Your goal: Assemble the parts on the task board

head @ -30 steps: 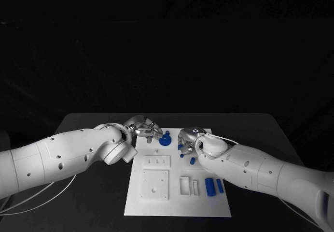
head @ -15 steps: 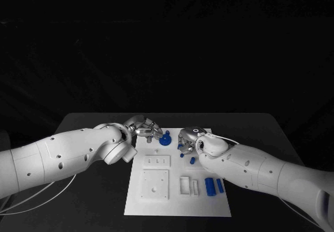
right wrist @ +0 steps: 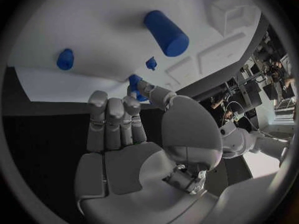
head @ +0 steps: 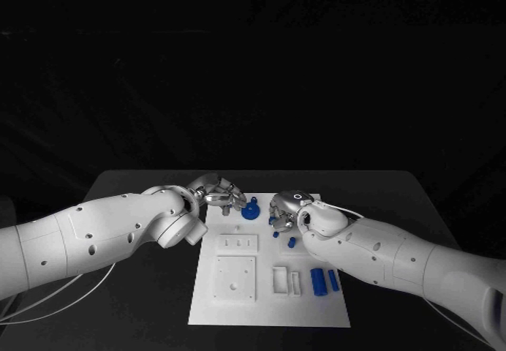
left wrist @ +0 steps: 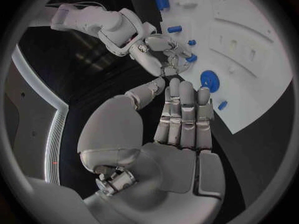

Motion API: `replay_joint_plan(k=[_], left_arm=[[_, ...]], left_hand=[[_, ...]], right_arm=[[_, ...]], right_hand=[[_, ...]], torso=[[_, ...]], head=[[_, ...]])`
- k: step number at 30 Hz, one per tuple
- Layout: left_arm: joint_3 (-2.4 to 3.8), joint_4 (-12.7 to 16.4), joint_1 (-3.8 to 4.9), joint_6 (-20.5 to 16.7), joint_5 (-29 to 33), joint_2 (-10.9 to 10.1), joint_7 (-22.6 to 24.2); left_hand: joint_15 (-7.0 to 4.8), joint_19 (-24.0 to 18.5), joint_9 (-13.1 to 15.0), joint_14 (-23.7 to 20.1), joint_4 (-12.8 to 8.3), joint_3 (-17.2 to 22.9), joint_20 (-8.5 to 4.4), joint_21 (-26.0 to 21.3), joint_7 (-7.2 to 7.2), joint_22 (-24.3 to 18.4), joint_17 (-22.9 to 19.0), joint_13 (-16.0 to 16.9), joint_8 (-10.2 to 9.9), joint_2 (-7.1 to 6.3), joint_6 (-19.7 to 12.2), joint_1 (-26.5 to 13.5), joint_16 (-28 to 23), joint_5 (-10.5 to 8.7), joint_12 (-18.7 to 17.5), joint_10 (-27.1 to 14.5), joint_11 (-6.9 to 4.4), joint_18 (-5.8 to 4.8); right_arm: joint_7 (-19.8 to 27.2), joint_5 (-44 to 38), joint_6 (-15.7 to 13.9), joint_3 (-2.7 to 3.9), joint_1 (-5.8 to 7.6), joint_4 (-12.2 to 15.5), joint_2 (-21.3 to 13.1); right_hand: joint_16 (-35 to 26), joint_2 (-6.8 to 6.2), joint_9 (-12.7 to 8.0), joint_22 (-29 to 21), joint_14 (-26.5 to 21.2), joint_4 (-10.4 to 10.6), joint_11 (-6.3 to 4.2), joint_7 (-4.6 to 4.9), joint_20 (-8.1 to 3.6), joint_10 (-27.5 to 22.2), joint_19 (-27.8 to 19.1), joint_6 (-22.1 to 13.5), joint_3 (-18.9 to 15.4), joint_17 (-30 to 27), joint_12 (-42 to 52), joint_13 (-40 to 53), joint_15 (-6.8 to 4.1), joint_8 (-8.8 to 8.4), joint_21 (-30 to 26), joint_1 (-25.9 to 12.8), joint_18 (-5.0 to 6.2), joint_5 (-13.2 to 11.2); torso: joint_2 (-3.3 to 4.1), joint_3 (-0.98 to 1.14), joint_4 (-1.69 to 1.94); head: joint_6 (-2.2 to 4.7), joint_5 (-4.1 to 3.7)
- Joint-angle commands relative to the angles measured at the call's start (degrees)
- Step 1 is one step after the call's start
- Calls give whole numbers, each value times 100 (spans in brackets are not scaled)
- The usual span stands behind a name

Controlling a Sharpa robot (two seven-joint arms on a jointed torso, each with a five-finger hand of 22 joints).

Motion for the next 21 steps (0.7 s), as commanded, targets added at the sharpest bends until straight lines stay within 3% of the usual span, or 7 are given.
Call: replay_joint_plan(k=[1,3,7,13,21], left_arm=[[3,-4,9,29,25,3,46],[3,-9,9,5,25,-2,74],[3,-28,9,-84,109,-27,176],[1,-15,9,-284,256,-61,527],[-23,-35,-17,-583,151,-35,1390]], left_hand=[[-5,-10,-8,33,28,6,-411,-36,11,6,9,2,17,-12,-21,37,-30,-30,-27,10,24,11],[-6,-10,-9,33,26,7,-411,-36,10,7,10,3,19,-11,-21,42,-31,-30,-27,11,24,12],[-5,-11,-10,33,25,5,-411,-37,10,8,10,3,20,-13,-21,44,-31,-31,-27,10,25,11],[-3,-18,-15,27,9,-5,-407,-43,9,12,12,1,30,-42,-18,55,-37,-32,-36,0,28,10],[26,-67,-45,-15,-99,-78,-387,-69,27,34,14,-21,41,-156,-49,133,-71,-29,-107,-86,61,0]], right_arm=[[170,489,-375,5,0,49,-54],[219,934,-479,36,3,96,-110],[354,2399,-534,202,41,251,-260],[421,3689,-483,365,141,586,-552],[468,5516,-297,456,227,1143,-1017]], right_hand=[[30,51,23,67,9,0,-7,62,-19,26,36,116,40,-10,10,5,-38,26,23,-5,351,-4],[31,50,25,66,13,-12,-10,59,-21,39,40,122,53,-12,14,10,-42,30,25,-6,351,-3],[29,64,26,63,15,-25,-14,56,-23,62,45,128,71,-14,27,23,-49,34,26,-13,351,3],[25,144,20,55,10,-103,-13,57,-27,80,46,119,56,-17,25,37,-54,26,24,-100,351,15],[19,215,12,49,-5,-189,-7,64,-27,78,30,109,31,-18,23,57,-48,16,14,-188,351,22]], torso=[[1,-1,1],[-4,-2,1],[-11,-1,-6],[-19,2,-33],[-89,27,-103]], head=[[5,1],[4,4],[26,9],[99,11],[184,45]])
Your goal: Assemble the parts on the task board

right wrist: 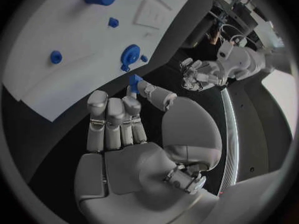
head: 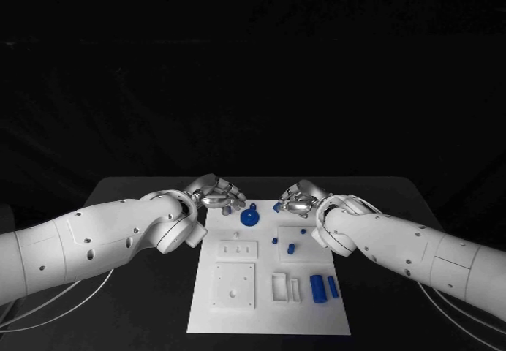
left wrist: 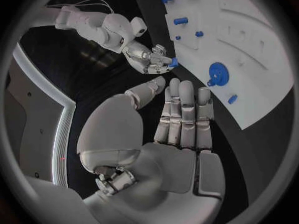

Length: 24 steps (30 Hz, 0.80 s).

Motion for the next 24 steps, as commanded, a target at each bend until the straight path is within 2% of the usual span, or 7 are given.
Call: replay_joint_plan(k=[1,2,7,15,19,20,24], left_arm=[[-3,8,-26,-353,-75,25,855],[-6,12,-42,-399,-149,29,932],[-18,28,-106,-408,9,48,997],[-192,71,-132,133,1357,65,719],[-223,109,-143,493,1540,80,483],[-237,121,-146,555,1583,85,435],[-322,171,-148,757,1809,92,260]], left_hand=[[41,-76,-34,-30,-166,-243,-393,-24,42,34,16,-23,17,80,-79,-8,-35,20,-69,-77,36,-5],[53,-97,-66,-41,-278,-406,-382,-40,48,48,24,-30,20,139,-94,20,-45,39,-99,-100,47,-2],[125,-130,-204,-101,-394,-531,-321,-109,91,49,12,-96,-22,102,-159,83,-125,-2,-269,-298,137,5],[147,-107,-328,-66,133,-848,-284,-168,114,34,5,-147,-68,267,-178,-580,-194,-32,-383,-235,150,21],[154,-103,-338,-60,304,-965,-268,-176,124,29,6,-149,-70,302,-175,-837,-198,-30,-387,-209,152,7],[147,-112,-357,-55,506,-1090,-273,-200,120,18,8,-158,-81,339,-187,-1126,-205,-34,-407,-191,144,20],[127,-167,-403,-79,596,-1368,-301,-255,115,15,15,-186,-100,353,-213,-1363,-231,-33,-478,-165,130,61]], right_arm=[[129,1927,164,16,38,191,-146],[119,2222,176,17,53,239,-191],[85,3161,191,23,74,529,-400],[104,3737,138,28,73,984,-638],[105,3797,126,28,71,1133,-702],[107,3822,118,28,68,1170,-714],[119,3824,109,27,39,1320,-768]], right_hand=[[4,53,10,48,-14,-56,-7,85,-15,29,-5,86,5,-4,12,1,-31,14,12,-37,352,22],[3,66,8,48,-19,-68,-5,87,-14,24,-11,81,0,-4,11,4,-29,10,9,-53,352,22],[0,111,2,47,-31,-100,2,93,-10,4,-28,72,-9,-4,-2,6,-24,2,3,-98,352,22],[-1,133,-1,46,-36,-119,4,95,-6,2,-36,68,-14,-4,1,15,-21,-1,0,-123,352,24],[-1,139,-1,46,-37,-122,4,96,-6,-3,-37,67,-14,-4,-4,11,-21,-2,0,-127,352,25],[-2,146,-2,46,-38,-125,5,96,-5,-4,-38,67,-15,-4,-4,12,-20,-2,-1,-133,352,25],[-3,154,-3,45,-41,-133,5,97,-4,-9,-41,65,-16,-4,-8,11,-19,-4,-3,-142,352,26]], torso=[[-51,19,-45],[-65,24,-54],[-118,46,-92],[-203,95,-142],[-233,112,-159],[-238,115,-164],[-257,122,-175]], head=[[62,19],[67,24],[101,40],[111,49],[92,58],[88,62],[81,76]])
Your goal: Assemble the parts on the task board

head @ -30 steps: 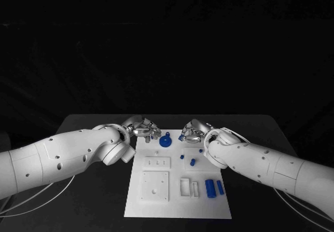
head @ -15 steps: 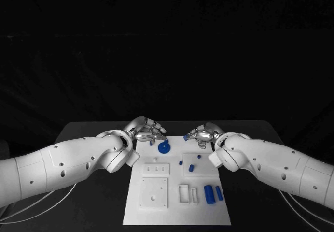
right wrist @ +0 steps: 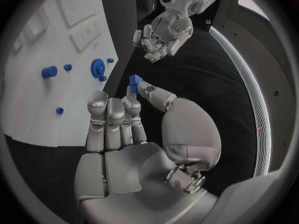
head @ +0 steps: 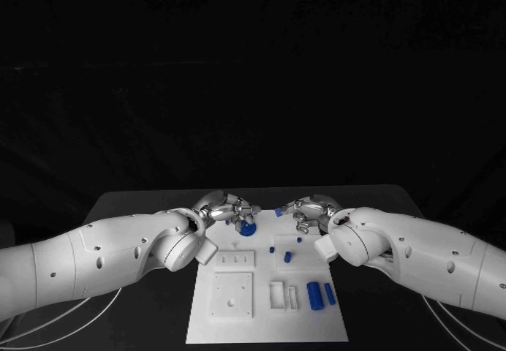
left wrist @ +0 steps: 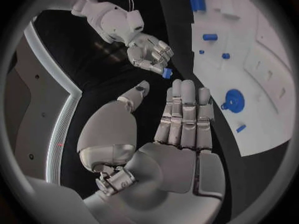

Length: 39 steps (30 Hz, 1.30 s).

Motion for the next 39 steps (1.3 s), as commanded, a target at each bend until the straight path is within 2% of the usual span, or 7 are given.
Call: replay_joint_plan(k=[1,5,7,19,26,39], left_arm=[[-44,56,-6,517,596,22,-307],[-53,61,-6,523,742,35,-321],[-53,49,-6,534,735,46,-323],[-53,50,-6,556,705,83,-338],[-53,56,-6,611,588,90,-359],[-53,38,-6,616,472,102,-369]], left_hand=[[-19,-65,-31,-2,5,-206,-309,-47,3,-3,13,-19,-46,12,-62,-122,-34,-34,-55,58,-17,65],[-28,-91,-70,-17,39,-464,-315,-101,-7,-12,26,-38,-45,56,-56,-288,-51,-32,-113,98,-27,84],[-29,-92,-89,-19,69,-537,-315,-120,-3,-17,31,-45,-50,76,-62,-343,-57,-32,-137,108,-28,88],[-18,-82,-200,-26,-15,-672,-309,-161,56,-9,56,-64,-133,188,-225,-205,-73,-31,-220,125,-11,101],[-10,-80,-242,-33,-164,-753,-297,-179,59,9,73,-68,-110,270,-219,-29,-83,-30,-260,138,-5,94],[-3,-69,-296,-34,-297,-858,-291,-201,68,24,89,-72,-101,307,-242,78,-95,-30,-307,134,5,88]], right_arm=[[89,243,52,2,-31,136,-36],[78,243,77,1,-56,233,-52],[71,235,98,1,-67,281,-61],[61,234,113,1,-109,451,-97],[60,234,134,1,-113,474,-88],[15,246,220,1,-122,534,-78]], right_hand=[[-13,40,12,44,-15,-46,6,94,-7,-7,-40,68,-4,-5,-6,1,-22,17,-1,-26,352,28],[-14,47,11,44,-17,-54,6,95,-6,-9,-42,67,-4,-5,-7,2,-22,16,-2,-33,352,29],[-14,51,11,43,-17,-57,6,95,-5,-10,-43,66,-4,-5,-7,3,-21,15,-2,-36,352,29],[-14,67,8,42,-20,-72,8,96,-5,-11,-45,64,-3,-5,-7,7,-20,13,-4,-49,352,29],[-14,76,7,41,-20,-79,8,97,-5,-12,-46,61,-1,-5,-7,10,-20,11,-5,-53,352,29],[-13,91,5,40,-22,-90,10,99,-5,-15,-46,59,1,-5,-8,12,-19,9,-6,-64,352,30]], torso=[[-37,19,-23],[-55,27,-31],[-52,25,-30],[-38,16,-25],[-33,15,-19],[-26,15,-25]], head=[[-17,20],[-38,36],[-37,38],[-42,29],[-60,25],[-79,30]])
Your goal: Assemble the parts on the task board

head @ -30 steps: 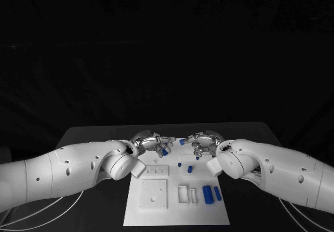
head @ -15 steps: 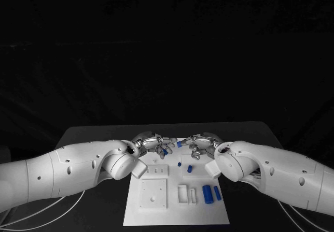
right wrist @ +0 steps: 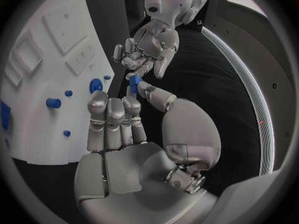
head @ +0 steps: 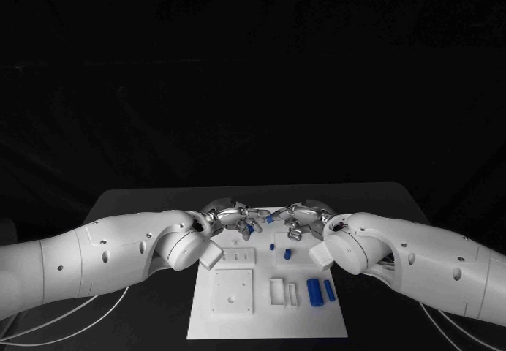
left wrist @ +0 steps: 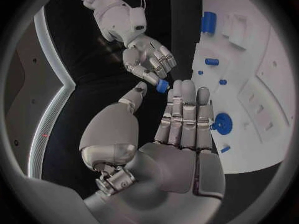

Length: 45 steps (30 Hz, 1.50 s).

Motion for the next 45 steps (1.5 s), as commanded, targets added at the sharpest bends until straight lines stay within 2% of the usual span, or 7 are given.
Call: replay_joint_plan(k=[1,14,18,21,27,32,45], left_arm=[[4,0,4,98,-76,21,17],[4,11,4,225,-84,27,28],[4,16,4,240,-105,25,16],[4,16,4,245,-105,23,23],[5,-2,4,240,-104,28,48],[6,0,4,241,-104,31,86],[6,-7,4,264,-97,32,130]], left_hand=[[-9,-18,-9,-3,-42,5,-301,-27,9,10,8,-5,8,11,-41,53,-26,-30,-21,41,10,88],[-6,-18,-37,-2,-49,-25,-297,-46,10,14,16,-5,17,86,-47,60,-33,-28,-40,45,12,85],[-6,-27,-53,-5,-112,-35,-292,-58,-2,27,25,-6,48,210,-11,137,-38,-26,-60,47,11,78],[-1,-31,-75,-11,-180,-70,-288,-71,-23,42,34,-14,89,381,42,187,-45,-21,-98,31,15,66],[-3,-32,-121,-13,-316,-123,-289,-90,-44,66,50,-17,128,566,85,270,-50,-15,-134,53,11,54],[-12,-34,-174,-11,-460,-151,-292,-117,-60,88,67,-18,168,793,131,355,-57,-13,-168,100,-4,36],[-46,-14,-283,9,-827,-157,-316,-171,-129,142,105,-72,289,1079,311,529,-63,-17,-346,330,-57,-19]], right_arm=[[10,22,155,3,-6,17,10],[-4,23,172,3,-6,-17,69],[-2,23,168,3,-6,-32,78],[-8,23,175,3,-5,-47,92],[-31,24,216,3,-5,-44,117],[-61,24,256,2,-5,-53,130],[-66,32,254,2,-5,-64,154]], right_hand=[[-14,76,5,40,-3,-28,10,91,-24,-14,-26,66,2,-6,-7,6,-35,34,7,-8,351,36],[-14,86,3,38,-4,-36,11,93,-24,-16,-26,63,5,-6,-8,7,-34,31,6,-17,351,36],[-14,87,3,38,-4,-38,11,93,-24,-17,-27,63,5,-6,-9,7,-34,31,6,-18,351,36],[-14,89,3,38,-4,-40,11,93,-24,-17,-27,63,6,-6,-9,8,-34,31,6,-19,351,36],[-14,90,2,38,-4,-43,12,93,-24,-15,-27,62,7,-6,-6,11,-33,30,5,-22,351,36],[-14,91,2,37,-5,-46,12,93,-24,-11,-27,62,8,-6,-1,17,-33,30,5,-24,351,37],[-13,95,1,36,-5,-51,12,94,-24,-11,-27,62,12,-6,0,19,-32,29,5,-29,351,38]], torso=[[5,0,-3],[4,2,0],[4,2,-1],[6,3,-1],[10,7,-4],[9,6,-5],[11,8,-2]], head=[[-4,2],[-14,-2],[-15,-3],[-17,-3],[-19,1],[-24,2],[-32,1]])
